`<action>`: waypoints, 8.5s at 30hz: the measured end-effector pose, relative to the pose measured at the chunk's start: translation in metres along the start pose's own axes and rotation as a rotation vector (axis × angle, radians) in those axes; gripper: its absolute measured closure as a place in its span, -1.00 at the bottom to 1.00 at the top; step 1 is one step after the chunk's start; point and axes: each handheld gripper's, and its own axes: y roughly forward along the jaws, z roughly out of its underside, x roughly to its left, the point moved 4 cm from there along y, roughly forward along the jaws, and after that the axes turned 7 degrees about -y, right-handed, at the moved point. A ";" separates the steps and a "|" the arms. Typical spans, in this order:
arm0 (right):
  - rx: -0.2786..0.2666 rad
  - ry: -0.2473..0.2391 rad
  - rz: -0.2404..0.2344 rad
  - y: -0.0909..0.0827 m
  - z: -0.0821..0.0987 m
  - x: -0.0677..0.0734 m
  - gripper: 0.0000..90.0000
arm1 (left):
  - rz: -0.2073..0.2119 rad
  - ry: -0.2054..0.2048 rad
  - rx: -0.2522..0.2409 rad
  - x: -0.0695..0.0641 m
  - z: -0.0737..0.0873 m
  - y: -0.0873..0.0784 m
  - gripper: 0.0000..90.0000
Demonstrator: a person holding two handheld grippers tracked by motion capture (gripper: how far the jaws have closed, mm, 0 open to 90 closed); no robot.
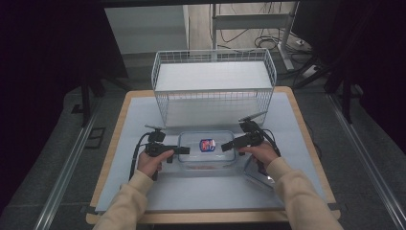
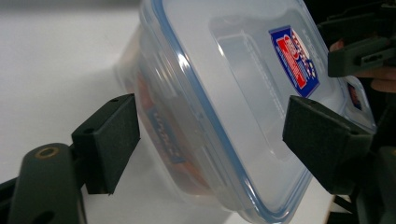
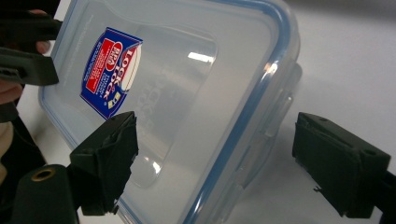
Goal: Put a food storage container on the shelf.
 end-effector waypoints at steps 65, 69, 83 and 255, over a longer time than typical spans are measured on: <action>-0.147 -0.045 -0.140 -0.026 0.032 0.004 0.07 | 0.064 0.103 -0.065 -0.010 0.018 -0.024 0.05; -0.160 -0.027 -0.147 -0.027 0.034 0.004 0.08 | 0.068 0.107 -0.067 -0.010 0.018 -0.024 0.06; -0.168 -0.029 -0.161 -0.028 0.035 0.003 0.10 | 0.090 0.104 -0.065 -0.008 0.018 -0.026 0.12; -0.535 -0.239 0.084 -0.177 -0.118 0.022 -0.26 | 0.005 0.323 -0.374 -0.115 -0.150 -0.123 -0.29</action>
